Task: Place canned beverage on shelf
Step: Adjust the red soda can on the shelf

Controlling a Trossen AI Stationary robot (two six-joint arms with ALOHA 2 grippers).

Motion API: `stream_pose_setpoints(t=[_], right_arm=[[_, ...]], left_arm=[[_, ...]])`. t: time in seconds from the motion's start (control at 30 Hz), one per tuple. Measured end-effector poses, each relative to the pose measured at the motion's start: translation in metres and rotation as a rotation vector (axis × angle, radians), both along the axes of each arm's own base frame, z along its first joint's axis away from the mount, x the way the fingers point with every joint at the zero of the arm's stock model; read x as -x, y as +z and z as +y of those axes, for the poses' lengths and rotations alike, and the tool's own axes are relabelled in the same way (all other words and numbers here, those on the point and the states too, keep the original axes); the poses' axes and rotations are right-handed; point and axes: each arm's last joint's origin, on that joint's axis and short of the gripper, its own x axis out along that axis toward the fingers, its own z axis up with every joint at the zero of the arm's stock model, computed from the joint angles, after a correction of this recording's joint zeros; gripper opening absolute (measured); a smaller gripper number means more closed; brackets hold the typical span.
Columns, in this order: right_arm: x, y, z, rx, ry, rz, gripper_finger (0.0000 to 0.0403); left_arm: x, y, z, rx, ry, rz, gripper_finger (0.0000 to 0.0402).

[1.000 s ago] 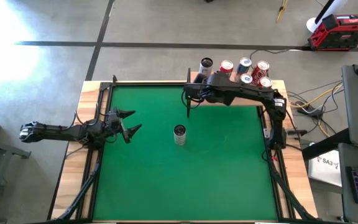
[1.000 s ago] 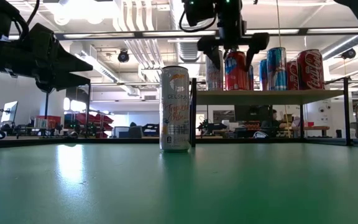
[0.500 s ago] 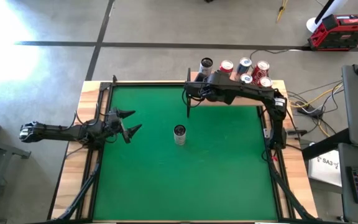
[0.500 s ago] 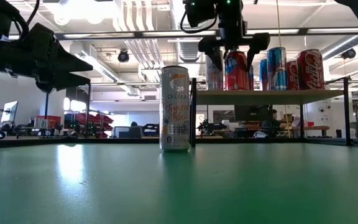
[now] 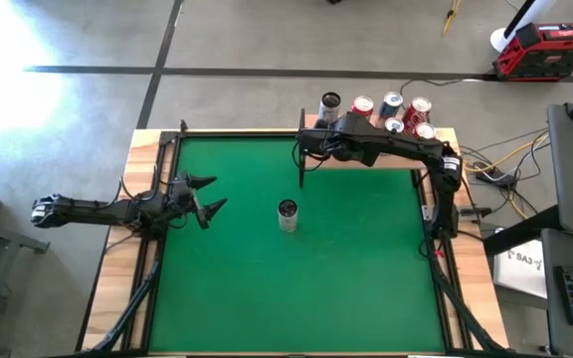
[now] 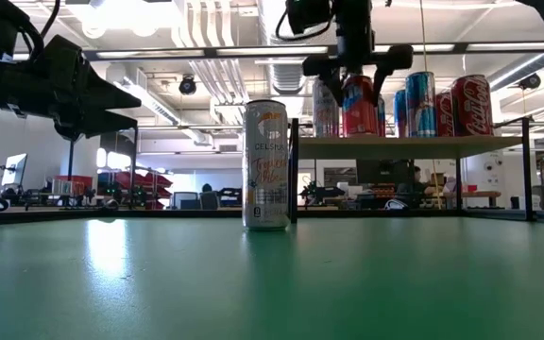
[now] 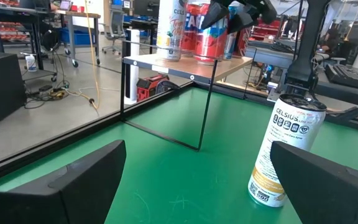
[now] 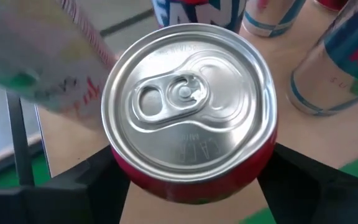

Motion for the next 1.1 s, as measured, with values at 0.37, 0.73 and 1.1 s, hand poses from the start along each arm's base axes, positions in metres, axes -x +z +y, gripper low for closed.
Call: stream_pose_setpoints(t=[0.37, 0.73, 1.1], right_arm=[[0.027, 0.039, 0.018, -0.029, 0.255, 0.055, 0.0290], [0.040, 0.033, 0.021, -0.017, 0.391, 0.086, 0.0289], [0.052, 0.014, 0.025, 0.033, 0.520, 0.043, 0.0290]], left_arm=[[0.000, 0.000, 0.000, 0.000, 0.000, 0.000, 0.0384], [0.000, 0.000, 0.000, 0.000, 0.000, 0.000, 0.0384], [0.000, 0.000, 0.000, 0.000, 0.000, 0.000, 0.0384]])
